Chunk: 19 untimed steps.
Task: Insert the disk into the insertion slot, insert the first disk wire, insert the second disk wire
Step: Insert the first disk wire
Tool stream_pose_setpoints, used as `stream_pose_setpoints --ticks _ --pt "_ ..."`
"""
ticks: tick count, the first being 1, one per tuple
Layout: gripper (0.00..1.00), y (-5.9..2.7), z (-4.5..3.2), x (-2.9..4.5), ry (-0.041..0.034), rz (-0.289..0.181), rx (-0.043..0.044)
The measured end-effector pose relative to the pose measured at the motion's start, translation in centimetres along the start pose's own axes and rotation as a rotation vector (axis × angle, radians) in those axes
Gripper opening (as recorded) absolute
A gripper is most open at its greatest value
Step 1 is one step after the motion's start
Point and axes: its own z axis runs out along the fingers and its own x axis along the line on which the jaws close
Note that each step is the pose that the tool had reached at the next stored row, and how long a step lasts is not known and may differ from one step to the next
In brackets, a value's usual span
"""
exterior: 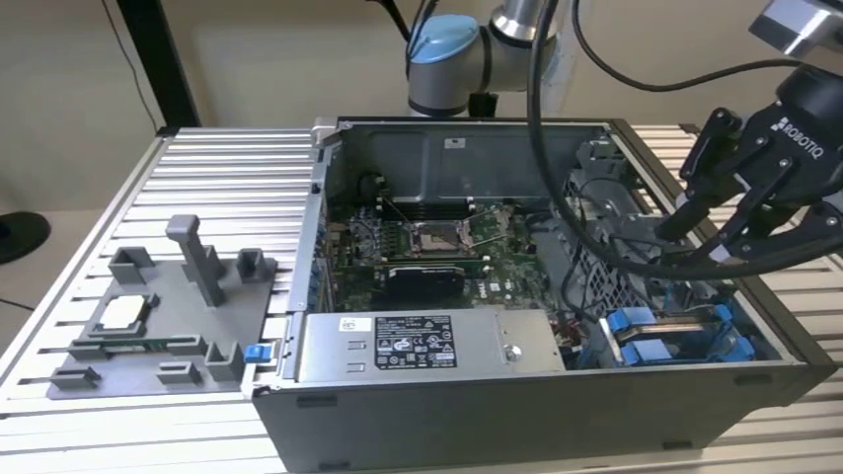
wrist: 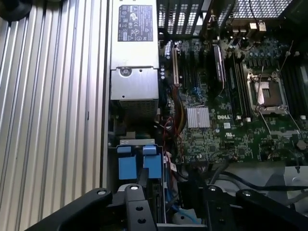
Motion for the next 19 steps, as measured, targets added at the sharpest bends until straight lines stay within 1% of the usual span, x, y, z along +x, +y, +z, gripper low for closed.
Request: stream_pose_setpoints --ticks 2,3,4,6,7,8,13,14,15,16,19 --pt "1.00 0.41 0.14 0.03 0.0001 0.000 0.0168" --pt "1.00 0.61 0.20 0.04 -0.0002 -0.001 0.0271" --pt "1.00 0.77 0.26 0.05 -0.0006 -0.001 0.0381" --pt "1.00 1.16 0.39 0.08 -0.0007 -0.002 0.0633" --pt "1.00 1.34 0.45 0.09 -0.0003 -0.002 0.0792" --pt "1.00 1.45 0.50 0.10 -0.0005 -0.003 0.0976" --pt "1.00 1.70 0.62 -0.08 -0.0054 -0.008 0.1883" --pt "1.00 1.79 0.66 -0.16 -0.0063 -0.008 0.2048" --pt "1.00 1.95 0.73 -0.24 -0.0070 -0.009 0.2189" --pt "1.00 2.17 0.83 -0.26 -0.0078 -0.010 0.2300" --pt "1.00 3.00 1.23 -0.35 -0.0087 -0.011 0.2567"
